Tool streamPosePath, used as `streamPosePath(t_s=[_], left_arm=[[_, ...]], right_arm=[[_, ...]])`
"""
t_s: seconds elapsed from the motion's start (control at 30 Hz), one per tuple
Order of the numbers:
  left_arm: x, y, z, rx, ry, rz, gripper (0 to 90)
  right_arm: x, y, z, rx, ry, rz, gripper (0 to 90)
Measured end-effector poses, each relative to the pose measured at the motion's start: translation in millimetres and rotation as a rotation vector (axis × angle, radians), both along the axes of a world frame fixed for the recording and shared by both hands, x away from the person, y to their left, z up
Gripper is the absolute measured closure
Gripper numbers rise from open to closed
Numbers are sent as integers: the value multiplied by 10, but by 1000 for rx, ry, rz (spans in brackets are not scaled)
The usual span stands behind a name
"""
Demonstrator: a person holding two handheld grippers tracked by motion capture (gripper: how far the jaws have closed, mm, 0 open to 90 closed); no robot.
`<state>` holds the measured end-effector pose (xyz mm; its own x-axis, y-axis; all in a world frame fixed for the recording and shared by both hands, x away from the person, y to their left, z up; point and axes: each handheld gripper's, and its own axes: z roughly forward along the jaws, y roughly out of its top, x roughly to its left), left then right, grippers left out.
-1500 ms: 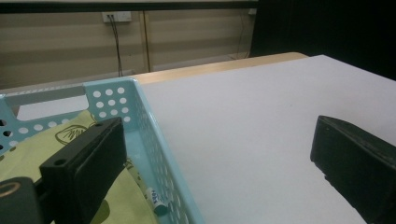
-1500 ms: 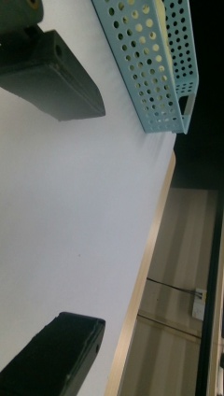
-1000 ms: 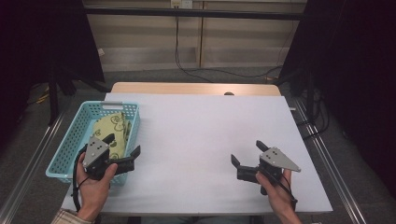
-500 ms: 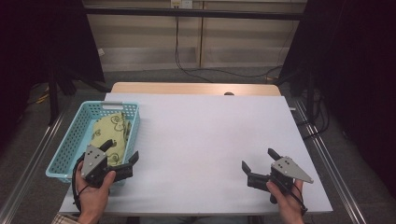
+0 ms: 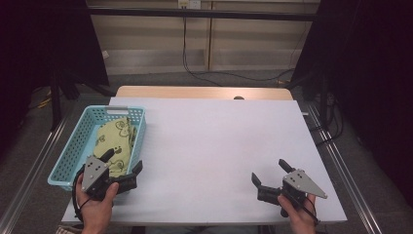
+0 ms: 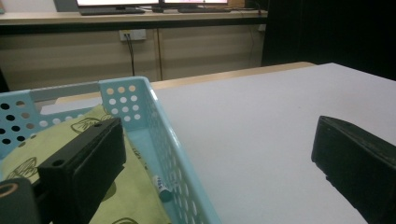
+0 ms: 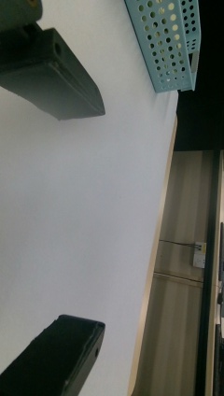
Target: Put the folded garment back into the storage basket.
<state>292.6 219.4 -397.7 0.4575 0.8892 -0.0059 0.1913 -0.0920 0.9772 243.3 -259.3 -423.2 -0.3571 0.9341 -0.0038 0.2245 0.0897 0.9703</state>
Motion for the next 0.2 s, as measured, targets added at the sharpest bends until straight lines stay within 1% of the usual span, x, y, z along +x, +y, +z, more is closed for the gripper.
streamPosePath(t_s=[0.07,0.2], left_arm=[[1,15,4,-11,-2,5,31],[8,29,5,-8,6,9,31]], right_arm=[[-1,13,1,1,1,-1,0],[13,-8,13,18,-5,-14,0]])
